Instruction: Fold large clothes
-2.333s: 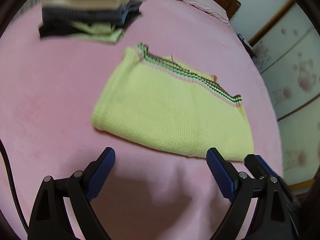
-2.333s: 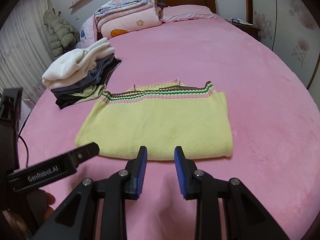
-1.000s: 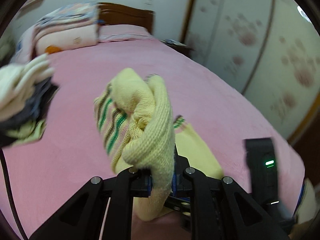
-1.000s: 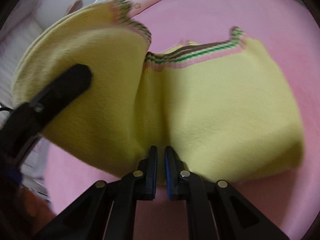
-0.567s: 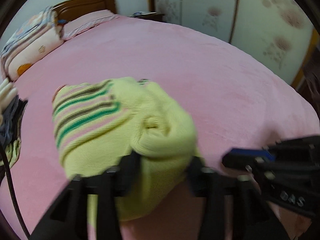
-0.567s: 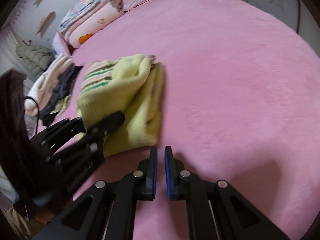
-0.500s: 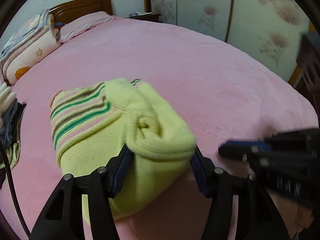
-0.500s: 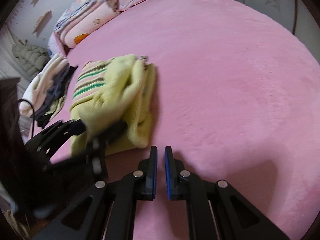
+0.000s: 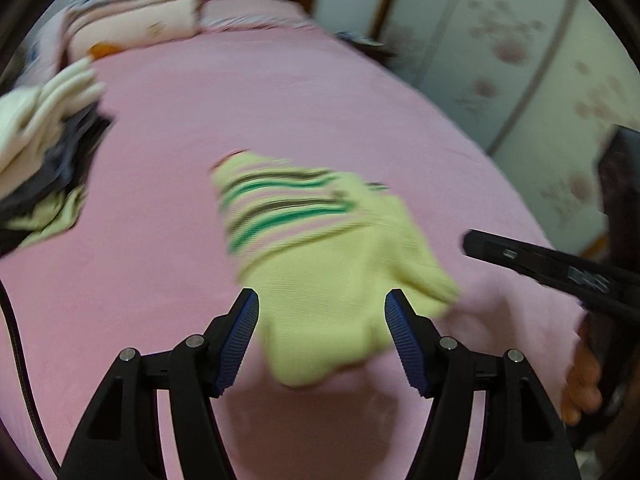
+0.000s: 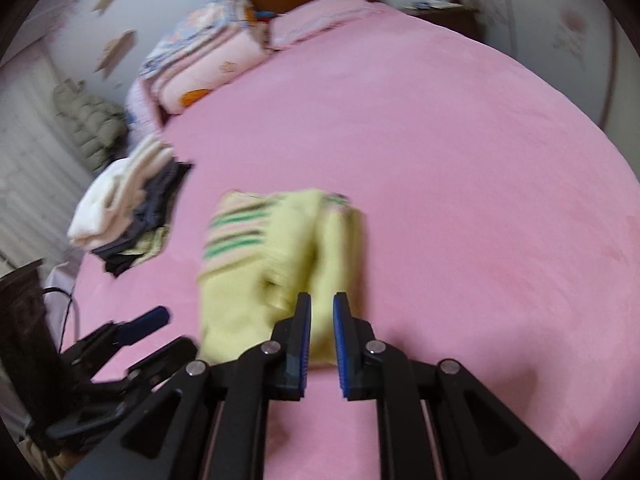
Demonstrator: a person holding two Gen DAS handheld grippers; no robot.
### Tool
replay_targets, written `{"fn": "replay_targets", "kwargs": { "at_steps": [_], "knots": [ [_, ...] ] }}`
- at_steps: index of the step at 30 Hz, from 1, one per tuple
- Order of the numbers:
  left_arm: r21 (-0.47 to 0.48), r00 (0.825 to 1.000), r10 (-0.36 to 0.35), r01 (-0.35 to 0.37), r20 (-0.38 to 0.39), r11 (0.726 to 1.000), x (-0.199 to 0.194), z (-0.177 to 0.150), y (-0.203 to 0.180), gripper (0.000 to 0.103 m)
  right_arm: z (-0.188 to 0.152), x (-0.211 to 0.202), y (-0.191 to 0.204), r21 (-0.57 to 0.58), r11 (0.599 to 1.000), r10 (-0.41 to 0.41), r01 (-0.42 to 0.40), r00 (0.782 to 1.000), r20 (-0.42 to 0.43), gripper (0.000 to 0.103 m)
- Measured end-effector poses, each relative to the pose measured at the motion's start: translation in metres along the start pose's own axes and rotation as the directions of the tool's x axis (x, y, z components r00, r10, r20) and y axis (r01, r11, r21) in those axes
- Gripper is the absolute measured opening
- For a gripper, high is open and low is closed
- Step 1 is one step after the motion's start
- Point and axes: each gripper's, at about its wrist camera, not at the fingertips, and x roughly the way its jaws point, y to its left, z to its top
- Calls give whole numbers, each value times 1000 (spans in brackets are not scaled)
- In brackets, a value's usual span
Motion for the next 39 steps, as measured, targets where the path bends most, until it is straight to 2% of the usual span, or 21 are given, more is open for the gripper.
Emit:
{"fn": "replay_targets", "kwargs": {
  "at_steps": [2, 3, 5, 8, 10, 11, 14, 18, 24, 25, 26, 28, 29, 31, 34, 36, 39],
  "knots": [
    [-45, 1000, 17, -18, -16, 999, 11, 0, 2, 64, 4, 13, 16, -42, 999, -10, 9, 1000, -24, 13],
    [-69, 1000, 19, -21, -19, 997, 16, 2, 7, 64, 5, 23, 22, -65, 998, -20, 17, 999, -48, 23],
    [-105, 1000, 20, -23, -24, 994, 25, 4, 13, 64, 4, 41, 30, -92, 995, -44, 36, 995, -88, 36],
    [-116, 999, 25, -27, -24, 993, 36, 9, 12, 64, -1, 55, 32, -121, 989, -99, 87, 990, -101, 36],
    [-109, 1000, 22, -25, -22, 994, 42, 8, 6, 64, -4, 55, 22, -87, 993, -93, 85, 991, -98, 31],
    [-101, 999, 26, -29, -30, 994, 47, 10, 2, 64, -6, 54, 16, -55, 997, -67, 62, 993, -100, 14],
    [-67, 997, 48, -53, -67, 996, 63, 3, -2, 65, -18, 52, -9, 47, 998, -27, 33, 993, -114, 13],
    [-62, 996, 36, -41, -82, 997, 79, -5, -1, 66, -44, 70, -22, 47, 997, -49, 57, 987, -152, 12],
    [-85, 997, 14, -21, -74, 996, 61, -2, 4, 67, -39, 50, -12, 21, 999, -31, 34, 992, -124, 15],
    [-72, 997, 27, -32, -69, 997, 52, -1, 2, 67, -38, 45, -10, 15, 999, -33, 35, 993, -116, 17],
    [-64, 997, 34, -38, -64, 997, 46, -2, 0, 67, -37, 37, -8, 5, 999, -40, 40, 994, -106, 24],
    [-52, 998, 40, -43, -45, 998, 28, -2, -2, 78, -35, 23, -5, -14, 999, -47, 46, 994, -94, 27],
    [-52, 998, 44, -46, -36, 998, 19, -1, -3, 80, -35, 16, -4, -17, 999, -44, 43, 995, -91, 28],
    [-57, 999, 46, -47, -23, 997, 2, -3, -5, 81, -37, 6, -3, -16, 999, -41, 40, 994, -97, 31],
    [-40, 998, 45, -47, -44, 998, -13, -4, -11, 82, -38, -5, -3, -16, 999, -40, 39, 994, -105, 35],
    [-26, 998, 44, -45, -51, 999, -19, -4, -15, 82, -37, -9, -1, -18, 999, -42, 40, 993, -108, 46],
    [-29, 997, -2, 0, -80, 1000, -20, -2, -13, 82, -32, -15, 2, -24, 999, -38, 36, 995, -96, 52]
  ]
}}
